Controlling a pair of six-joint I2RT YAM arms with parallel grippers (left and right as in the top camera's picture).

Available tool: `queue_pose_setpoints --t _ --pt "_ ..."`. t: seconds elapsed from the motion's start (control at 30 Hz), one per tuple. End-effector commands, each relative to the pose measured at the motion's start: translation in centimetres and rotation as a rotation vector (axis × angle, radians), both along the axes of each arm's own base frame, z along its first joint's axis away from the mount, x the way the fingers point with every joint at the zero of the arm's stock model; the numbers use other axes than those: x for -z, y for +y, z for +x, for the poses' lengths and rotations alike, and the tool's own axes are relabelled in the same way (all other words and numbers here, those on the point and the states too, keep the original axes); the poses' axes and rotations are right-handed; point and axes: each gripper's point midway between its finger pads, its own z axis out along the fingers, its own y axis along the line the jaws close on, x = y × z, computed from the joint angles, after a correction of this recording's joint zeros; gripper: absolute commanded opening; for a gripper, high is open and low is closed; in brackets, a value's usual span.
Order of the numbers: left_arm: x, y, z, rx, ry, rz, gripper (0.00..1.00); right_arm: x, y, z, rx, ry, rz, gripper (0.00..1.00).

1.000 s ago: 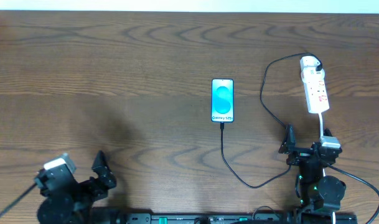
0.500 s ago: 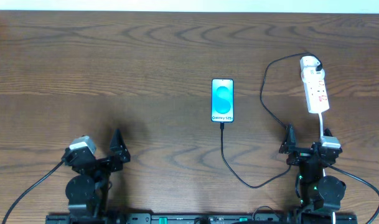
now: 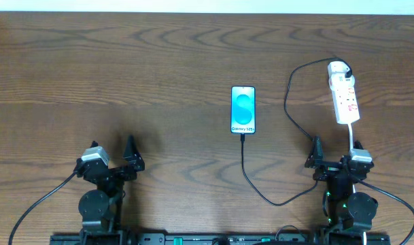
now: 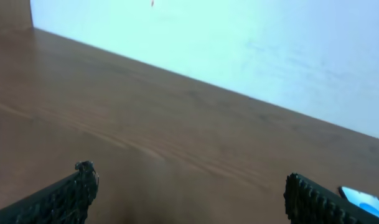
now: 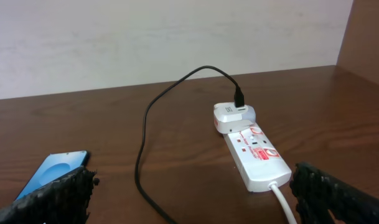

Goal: Plug charger to phone and switch on socket

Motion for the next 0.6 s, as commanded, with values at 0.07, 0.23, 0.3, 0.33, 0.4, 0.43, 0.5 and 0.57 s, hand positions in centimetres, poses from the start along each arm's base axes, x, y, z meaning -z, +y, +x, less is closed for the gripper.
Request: queue_pose_setpoints --t 0.07,0.23,0.3,0.33,0.4,0.43,0.5,0.57 --pt "-0.2 0.5 0.2 -0.026 -0.038 0.037 0.98 0.0 0.2 0.0 -0.005 -0.002 0.009 0.99" --pt "0.7 0.9 0.1 -0.045 -0.002 0.055 0.98 0.0 0.2 0.0 -0.005 -0.002 0.009 0.99" --pt "1.5 0.9 0.0 -0.044 0.033 0.055 0.98 0.0 0.2 0.0 -0.005 -0.002 0.009 0.99" --pt "1.9 0.9 -0.1 -0.041 0.048 0.055 0.98 0.0 0.2 0.0 -0.005 -0.002 0.009 0.99" --pt "1.9 0.8 0.0 -0.036 0.046 0.058 0.98 0.0 0.2 0.0 -0.005 -0.002 0.009 0.99" --pt "1.8 0.8 0.0 -0.036 0.046 0.058 0.98 0.0 0.2 0.0 -0.005 -0.002 0.009 0.99" --pt "1.8 0.8 0.0 -0.035 0.046 0.061 0.98 0.0 0.2 0.0 -0.005 -0.002 0.009 0.99" --pt "1.9 0.5 0.0 -0.015 0.049 0.086 0.98 0.0 0.2 0.0 -0.005 -0.002 0.009 0.99"
